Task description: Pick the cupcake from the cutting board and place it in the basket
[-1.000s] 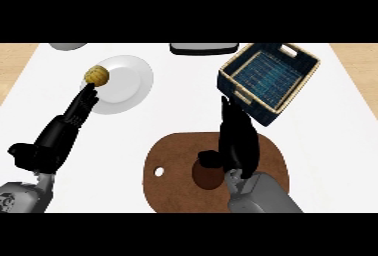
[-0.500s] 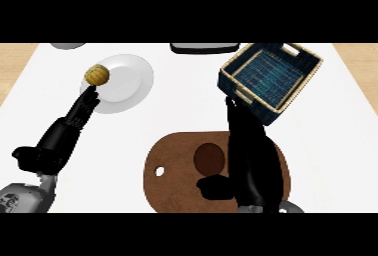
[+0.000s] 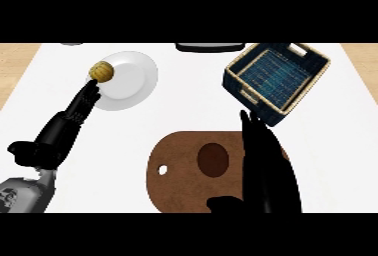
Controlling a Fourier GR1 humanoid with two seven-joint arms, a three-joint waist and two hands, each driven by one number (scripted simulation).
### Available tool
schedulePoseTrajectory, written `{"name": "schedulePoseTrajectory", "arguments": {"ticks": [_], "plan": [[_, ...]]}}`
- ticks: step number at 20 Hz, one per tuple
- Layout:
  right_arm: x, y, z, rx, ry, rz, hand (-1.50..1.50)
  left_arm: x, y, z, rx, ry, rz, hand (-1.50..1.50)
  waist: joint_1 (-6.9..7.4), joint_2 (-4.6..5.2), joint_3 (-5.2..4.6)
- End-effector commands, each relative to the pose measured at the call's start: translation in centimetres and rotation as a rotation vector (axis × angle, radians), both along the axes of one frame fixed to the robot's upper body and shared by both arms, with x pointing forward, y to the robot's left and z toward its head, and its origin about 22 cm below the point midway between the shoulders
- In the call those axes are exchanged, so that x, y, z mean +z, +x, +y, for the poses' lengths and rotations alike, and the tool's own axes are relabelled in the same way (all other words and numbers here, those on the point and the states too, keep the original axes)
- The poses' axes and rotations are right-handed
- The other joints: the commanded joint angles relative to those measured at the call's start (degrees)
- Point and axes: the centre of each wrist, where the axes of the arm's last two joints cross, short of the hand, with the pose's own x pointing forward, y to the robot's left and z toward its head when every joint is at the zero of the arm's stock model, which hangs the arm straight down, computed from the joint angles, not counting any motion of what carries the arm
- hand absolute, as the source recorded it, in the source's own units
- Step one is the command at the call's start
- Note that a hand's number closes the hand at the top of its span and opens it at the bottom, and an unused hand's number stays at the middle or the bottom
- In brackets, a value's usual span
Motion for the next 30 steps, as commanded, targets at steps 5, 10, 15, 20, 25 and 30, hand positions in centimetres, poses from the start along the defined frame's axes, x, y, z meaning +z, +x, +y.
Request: {"name": "schedulePoseTrajectory", "arguments": {"ticks": [5, 10, 15, 20, 25, 30], "plan": [[-3.0, -0.8, 1.2, -0.177, -0.025, 0.076, -1.5, 0.6, -0.5, 0.1, -0.013, -0.021, 0.003, 0.0, 0.93, 0.22, 0.07], [-5.3, 0.6, 1.1, -0.193, -0.063, 0.072, -1.5, 0.0, -0.1, -2.2, 0.0, -0.003, -0.017, 0.0, 0.85, 0.32, 0.09], [-5.1, 0.5, 1.1, -0.177, -0.039, 0.058, -1.5, -0.9, -0.3, -0.1, -0.017, 0.023, 0.006, 0.0, 0.8, 0.32, 0.07], [-5.5, -0.2, 2.4, -0.124, 0.019, 0.008, -1.5, -0.1, 0.3, -1.7, -0.033, 0.005, -0.011, 0.0, 0.82, 0.32, 0.09], [-5.1, 1.0, 2.1, -0.146, -0.02, 0.044, -1.5, 1.1, -0.2, 0.1, -0.02, 0.0, -0.001, 0.0, 0.99, 0.31, 0.08], [-6.6, 1.9, 2.4, -0.162, -0.061, 0.078, -1.5, 0.4, 0.0, -2.7, -0.024, -0.001, 0.003, 0.0, 0.95, 0.35, 0.08]]}}
